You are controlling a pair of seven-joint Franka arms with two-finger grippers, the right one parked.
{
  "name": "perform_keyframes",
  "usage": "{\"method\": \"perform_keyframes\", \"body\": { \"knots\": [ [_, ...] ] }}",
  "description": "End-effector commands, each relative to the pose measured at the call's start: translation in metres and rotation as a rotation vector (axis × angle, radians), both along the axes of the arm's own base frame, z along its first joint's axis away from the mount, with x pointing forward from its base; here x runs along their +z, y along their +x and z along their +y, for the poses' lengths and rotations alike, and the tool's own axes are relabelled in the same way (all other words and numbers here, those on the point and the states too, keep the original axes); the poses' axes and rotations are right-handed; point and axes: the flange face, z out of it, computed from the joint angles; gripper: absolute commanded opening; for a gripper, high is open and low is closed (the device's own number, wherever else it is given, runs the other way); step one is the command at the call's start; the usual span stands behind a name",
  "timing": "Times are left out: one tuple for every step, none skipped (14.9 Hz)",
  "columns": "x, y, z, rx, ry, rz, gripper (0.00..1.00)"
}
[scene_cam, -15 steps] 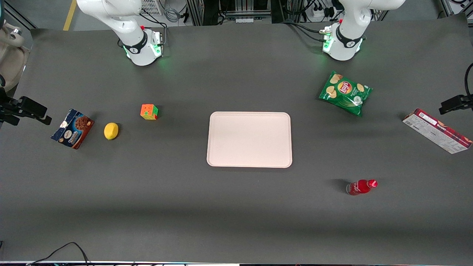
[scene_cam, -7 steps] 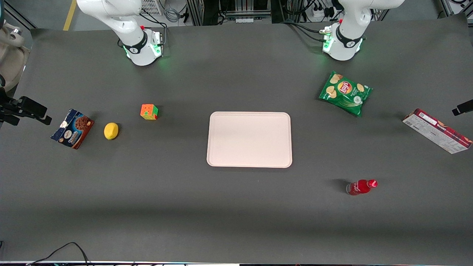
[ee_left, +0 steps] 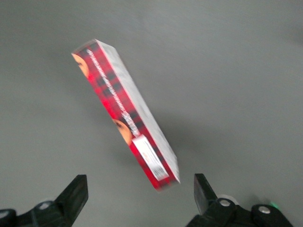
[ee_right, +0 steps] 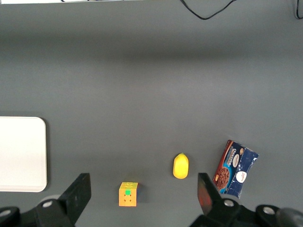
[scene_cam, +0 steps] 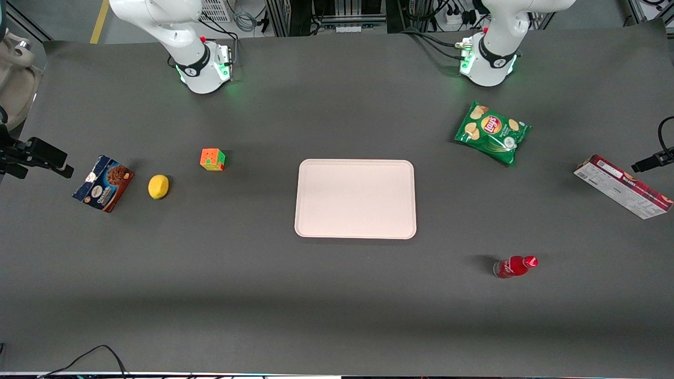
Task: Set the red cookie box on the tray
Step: 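Lift the shortbread box upright with the left gripper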
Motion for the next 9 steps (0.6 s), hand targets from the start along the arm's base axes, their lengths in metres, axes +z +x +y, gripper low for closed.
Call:
{"method": "perform_keyframes", "body": {
  "knots": [
    [-0.036,-0.012,0.031,0.018,0.032,-0.055,1.00],
    [-0.049,-0.010,0.033,0.035,0.010,-0.062,1.00],
    [-0.062,-0.008,0.033,0.051,-0.010,-0.069,1.00],
    [-0.073,-0.007,0.034,0.063,-0.016,-0.075,1.00],
    [-0.082,-0.007,0.033,0.078,-0.022,-0.072,1.00],
    [-0.087,-0.007,0.033,0.096,-0.032,-0.073,1.00],
    [-0.092,-0.006,0.034,0.114,-0.040,-0.079,1.00],
    [-0.098,-0.005,0.036,0.129,-0.028,-0.090,1.00],
    [-0.105,-0.004,0.038,0.135,-0.010,-0.099,1.00]
  ]
}}
